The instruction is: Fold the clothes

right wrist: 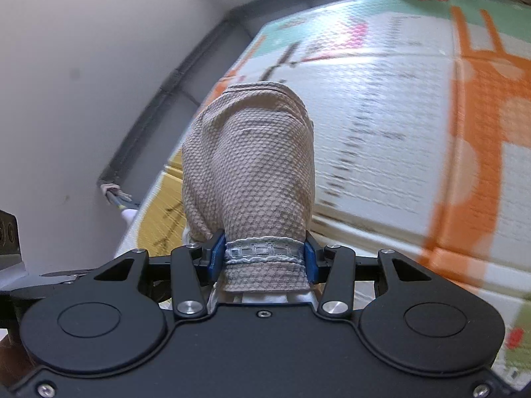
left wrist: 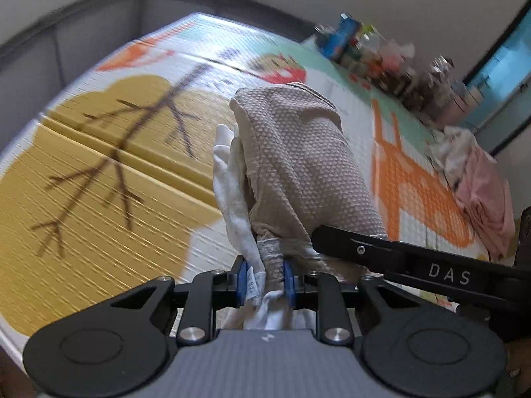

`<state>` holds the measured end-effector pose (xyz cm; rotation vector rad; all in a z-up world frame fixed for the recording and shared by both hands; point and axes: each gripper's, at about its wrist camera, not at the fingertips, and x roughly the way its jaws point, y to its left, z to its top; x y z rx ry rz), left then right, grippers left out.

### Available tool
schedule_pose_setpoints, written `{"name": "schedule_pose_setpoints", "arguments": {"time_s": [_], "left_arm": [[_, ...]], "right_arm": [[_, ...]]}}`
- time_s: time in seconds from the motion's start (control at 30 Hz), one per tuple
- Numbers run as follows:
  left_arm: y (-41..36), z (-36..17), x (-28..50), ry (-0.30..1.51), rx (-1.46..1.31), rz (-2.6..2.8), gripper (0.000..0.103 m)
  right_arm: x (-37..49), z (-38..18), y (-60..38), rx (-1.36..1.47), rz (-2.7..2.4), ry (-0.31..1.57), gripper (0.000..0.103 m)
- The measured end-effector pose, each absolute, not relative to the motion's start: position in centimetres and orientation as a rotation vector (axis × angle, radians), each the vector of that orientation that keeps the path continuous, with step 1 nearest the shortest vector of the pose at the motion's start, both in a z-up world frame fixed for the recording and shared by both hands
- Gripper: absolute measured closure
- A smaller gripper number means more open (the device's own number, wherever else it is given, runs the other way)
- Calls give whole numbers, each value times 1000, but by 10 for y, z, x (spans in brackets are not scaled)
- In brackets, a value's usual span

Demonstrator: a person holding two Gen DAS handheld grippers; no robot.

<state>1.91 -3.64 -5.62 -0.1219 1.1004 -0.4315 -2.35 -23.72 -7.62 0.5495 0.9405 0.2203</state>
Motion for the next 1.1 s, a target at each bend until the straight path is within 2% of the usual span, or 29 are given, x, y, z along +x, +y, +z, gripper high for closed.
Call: {"name": "schedule_pose_setpoints", "arguments": {"time_s": [0.33, 0.63, 0.9, 1.0, 1.1], "left_arm": [[11, -36, 68, 1037, -121, -312, 78], [37, -63, 115, 1096, -155, -241, 78], [31, -104, 122, 1171, -114, -241, 76], [30, -111, 123, 1184, -96, -234, 69], [33, -115, 124, 1188, -89, -228, 57]], "right_arm": [[48, -64, -181, 578, 282, 912, 60], [108, -87, -144, 538, 276, 976, 60], [124, -124, -136, 426, 227, 1052, 58], [123, -129, -138, 402, 234, 1050, 57], [121, -131, -140, 389, 236, 1052, 57]]}}
